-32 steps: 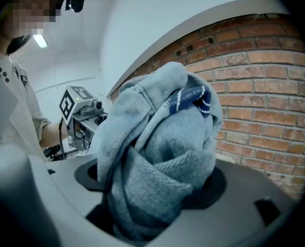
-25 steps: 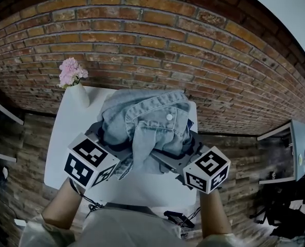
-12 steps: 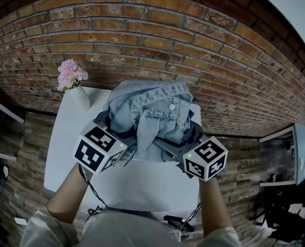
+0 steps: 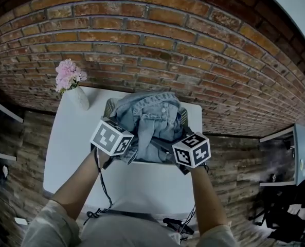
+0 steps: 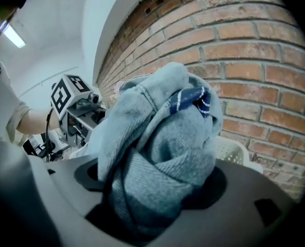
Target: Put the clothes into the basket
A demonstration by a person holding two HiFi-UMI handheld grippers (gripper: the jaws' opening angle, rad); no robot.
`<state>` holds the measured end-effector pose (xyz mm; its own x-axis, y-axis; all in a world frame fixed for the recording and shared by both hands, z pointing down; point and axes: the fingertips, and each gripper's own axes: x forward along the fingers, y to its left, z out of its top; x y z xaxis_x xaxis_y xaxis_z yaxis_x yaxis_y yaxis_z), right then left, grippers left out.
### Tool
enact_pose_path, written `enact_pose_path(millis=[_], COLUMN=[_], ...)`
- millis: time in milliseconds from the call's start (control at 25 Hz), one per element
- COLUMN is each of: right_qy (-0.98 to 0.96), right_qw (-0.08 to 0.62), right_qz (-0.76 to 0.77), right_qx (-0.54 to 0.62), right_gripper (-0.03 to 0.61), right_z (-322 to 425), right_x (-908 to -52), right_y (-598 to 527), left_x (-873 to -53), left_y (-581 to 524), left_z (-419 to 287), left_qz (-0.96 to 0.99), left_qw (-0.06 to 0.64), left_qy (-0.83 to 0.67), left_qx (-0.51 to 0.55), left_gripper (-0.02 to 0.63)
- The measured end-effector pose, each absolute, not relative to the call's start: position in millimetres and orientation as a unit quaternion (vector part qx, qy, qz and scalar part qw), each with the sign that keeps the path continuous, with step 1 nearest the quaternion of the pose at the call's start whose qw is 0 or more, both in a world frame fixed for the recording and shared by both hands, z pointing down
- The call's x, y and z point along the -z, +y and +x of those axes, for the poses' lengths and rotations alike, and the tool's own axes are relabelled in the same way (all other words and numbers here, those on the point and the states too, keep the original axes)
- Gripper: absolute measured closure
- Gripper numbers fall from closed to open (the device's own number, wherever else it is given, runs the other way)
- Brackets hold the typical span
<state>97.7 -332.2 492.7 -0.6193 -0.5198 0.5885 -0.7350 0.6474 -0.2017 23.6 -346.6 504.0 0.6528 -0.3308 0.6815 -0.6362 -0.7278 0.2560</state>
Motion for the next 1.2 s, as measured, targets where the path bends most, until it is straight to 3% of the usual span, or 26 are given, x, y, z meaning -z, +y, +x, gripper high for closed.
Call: enact_pose_path(millis=[680,1200], right_qy=[-0.791,-0.741], right_qw=[0.346,0.383], right_qz=[0.35,0.386], right_qx=[-0.363,-0.394], right_gripper=[0.19,0.153], right_z=[105,112], right_x=[-572,-600], right_y=[-338,-340], left_x=[-581,-605], left_y=[-348,-351], left_z=[16,10], left_qz=[0.81,0.775], left_qw=[0.348,0.34], left_qy=[-0.274,-0.289], left_qx=[-0.385,-0.447], left_gripper=[0.301,0.265])
